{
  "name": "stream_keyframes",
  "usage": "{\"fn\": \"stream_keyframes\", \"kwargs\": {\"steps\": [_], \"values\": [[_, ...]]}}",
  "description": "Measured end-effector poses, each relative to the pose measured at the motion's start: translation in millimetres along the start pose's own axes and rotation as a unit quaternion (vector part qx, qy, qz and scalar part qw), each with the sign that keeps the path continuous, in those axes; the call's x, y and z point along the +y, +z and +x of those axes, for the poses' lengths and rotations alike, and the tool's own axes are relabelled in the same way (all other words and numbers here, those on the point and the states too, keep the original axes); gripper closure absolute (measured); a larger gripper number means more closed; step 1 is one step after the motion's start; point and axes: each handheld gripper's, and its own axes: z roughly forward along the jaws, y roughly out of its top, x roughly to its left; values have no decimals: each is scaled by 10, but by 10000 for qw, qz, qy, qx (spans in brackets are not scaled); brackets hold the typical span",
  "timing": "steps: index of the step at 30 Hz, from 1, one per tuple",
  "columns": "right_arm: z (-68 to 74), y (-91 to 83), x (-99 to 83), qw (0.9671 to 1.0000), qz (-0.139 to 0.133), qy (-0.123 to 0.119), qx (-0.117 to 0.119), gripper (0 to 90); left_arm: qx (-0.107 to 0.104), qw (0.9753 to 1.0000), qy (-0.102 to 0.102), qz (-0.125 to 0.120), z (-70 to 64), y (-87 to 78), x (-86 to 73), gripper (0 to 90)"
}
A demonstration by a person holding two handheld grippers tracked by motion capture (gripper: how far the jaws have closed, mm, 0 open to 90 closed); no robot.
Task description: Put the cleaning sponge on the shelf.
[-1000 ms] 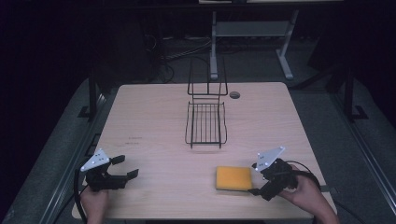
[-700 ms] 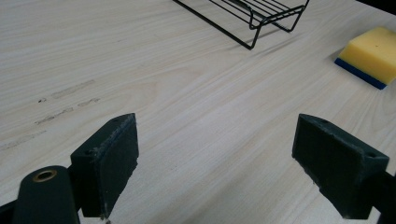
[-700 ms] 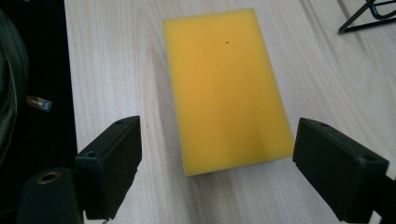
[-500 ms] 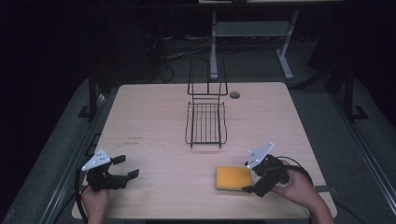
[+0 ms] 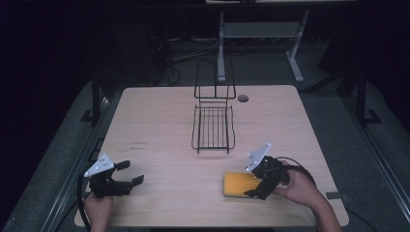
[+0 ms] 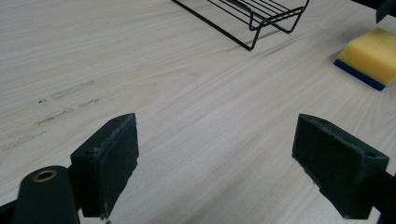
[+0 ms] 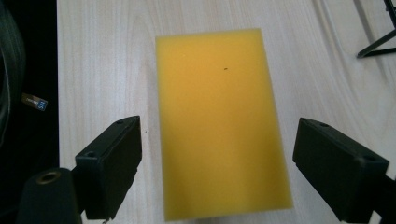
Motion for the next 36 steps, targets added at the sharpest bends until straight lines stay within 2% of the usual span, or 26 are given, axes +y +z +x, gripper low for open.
{"fn": "stream_keyframes", "kwargs": {"steps": [14,21,28,36], "values": [[-58,138,76,9998,110,-92,121,152,0,10000,2,-11,-3,4,1,141],[-79,220,90,9996,106,-71,268,153,-4,10000,-1,-14,-1,4,1,141],[-85,269,73,9995,88,-15,291,153,-6,10000,-3,-15,-2,6,1,140],[-77,322,59,9995,127,-59,290,152,-5,10000,-7,-13,-2,8,1,141]]}}
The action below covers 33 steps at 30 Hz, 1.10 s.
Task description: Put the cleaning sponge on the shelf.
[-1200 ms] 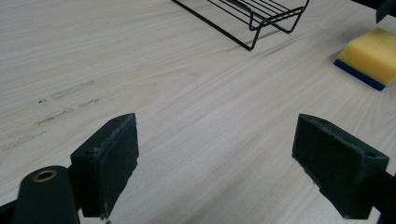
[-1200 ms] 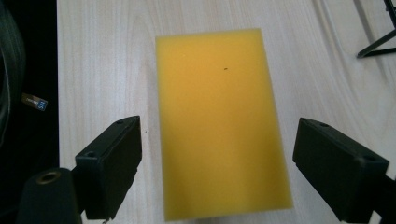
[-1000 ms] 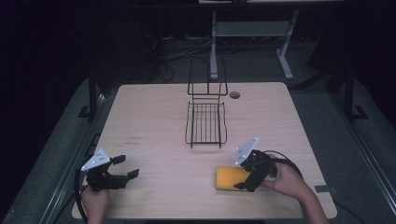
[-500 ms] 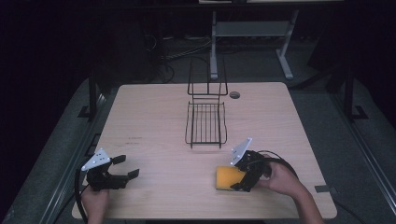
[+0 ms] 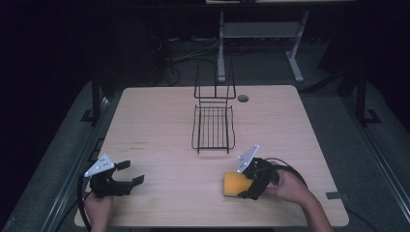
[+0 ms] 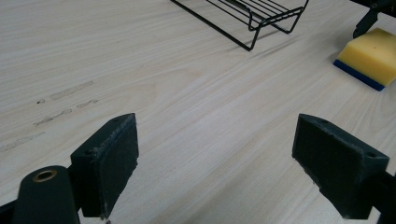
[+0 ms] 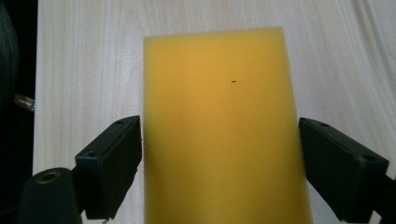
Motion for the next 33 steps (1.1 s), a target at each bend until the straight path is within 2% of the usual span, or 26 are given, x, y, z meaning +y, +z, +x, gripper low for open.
{"fn": "stream_keyframes", "kwargs": {"steps": [7,13,28,33], "values": [[-4,26,0,10000,32,-38,-36,153,1,10000,-11,-8,4,-5,-2,141],[-5,71,-18,10000,58,9,27,153,0,10000,-8,-7,5,-5,-2,141],[12,102,-57,9998,160,-39,-110,159,-4,10000,-7,-3,5,-7,-2,141],[20,105,-55,9998,181,-87,-94,199,-3,10000,-5,-5,7,-10,-2,141]]}}
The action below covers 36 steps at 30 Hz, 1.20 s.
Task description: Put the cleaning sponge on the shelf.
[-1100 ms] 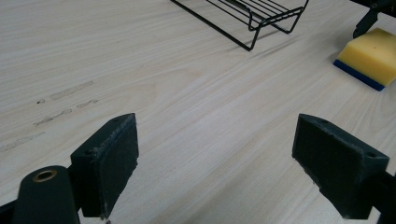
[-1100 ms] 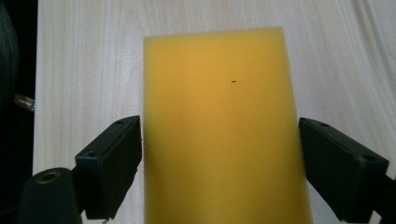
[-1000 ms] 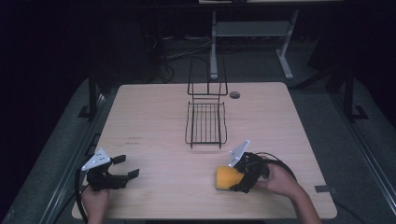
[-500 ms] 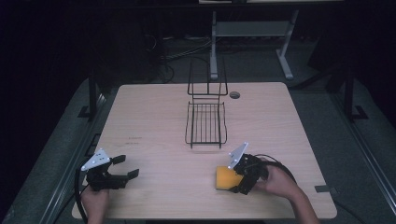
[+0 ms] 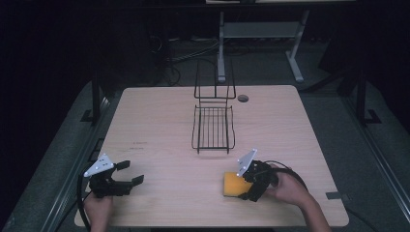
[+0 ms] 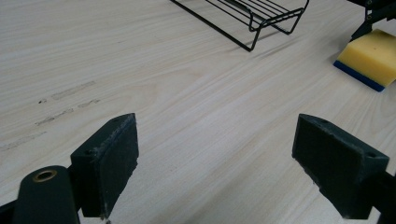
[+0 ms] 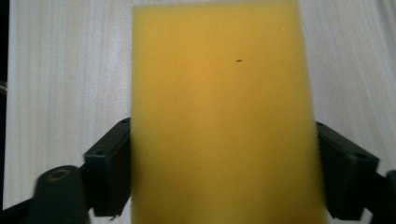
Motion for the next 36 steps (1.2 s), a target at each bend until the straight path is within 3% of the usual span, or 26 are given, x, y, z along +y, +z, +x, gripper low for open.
{"fn": "stream_keyframes", "kwargs": {"steps": [13,36], "values": [[3,-96,94,9998,57,-146,-78,211,11,10000,0,-35,0,-7,3,141],[-253,-203,616,9989,199,-424,1,211,-6,9999,-50,-105,16,-18,5,141]]}}
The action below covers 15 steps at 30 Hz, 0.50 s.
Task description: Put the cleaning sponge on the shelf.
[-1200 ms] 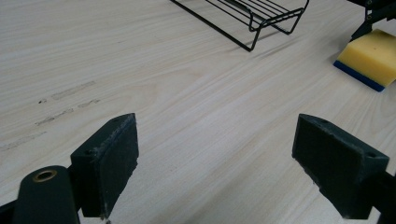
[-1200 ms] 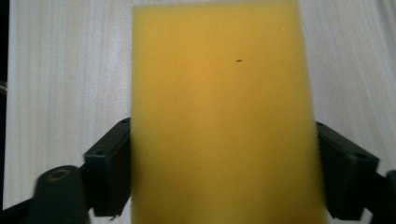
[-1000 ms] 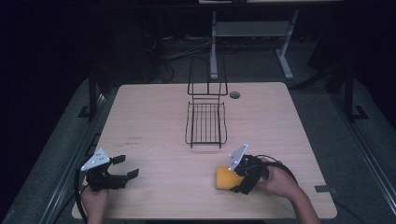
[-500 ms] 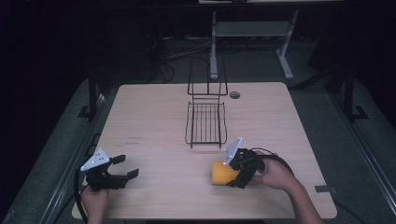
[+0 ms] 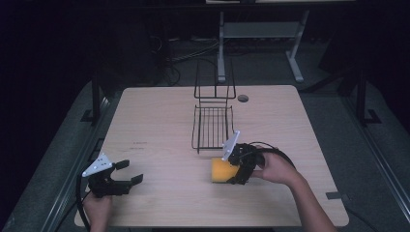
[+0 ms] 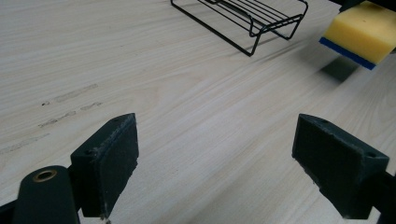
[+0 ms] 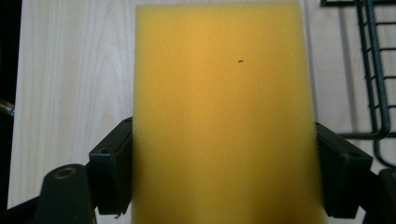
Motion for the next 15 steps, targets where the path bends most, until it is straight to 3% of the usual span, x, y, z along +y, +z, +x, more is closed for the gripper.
{"fn": "stream_keyframes", "kwargs": {"steps": [15], "values": [[-263,15,278,9999,65,-152,24,211,-20,10000,-40,-80,6,-9,0,141]]}}
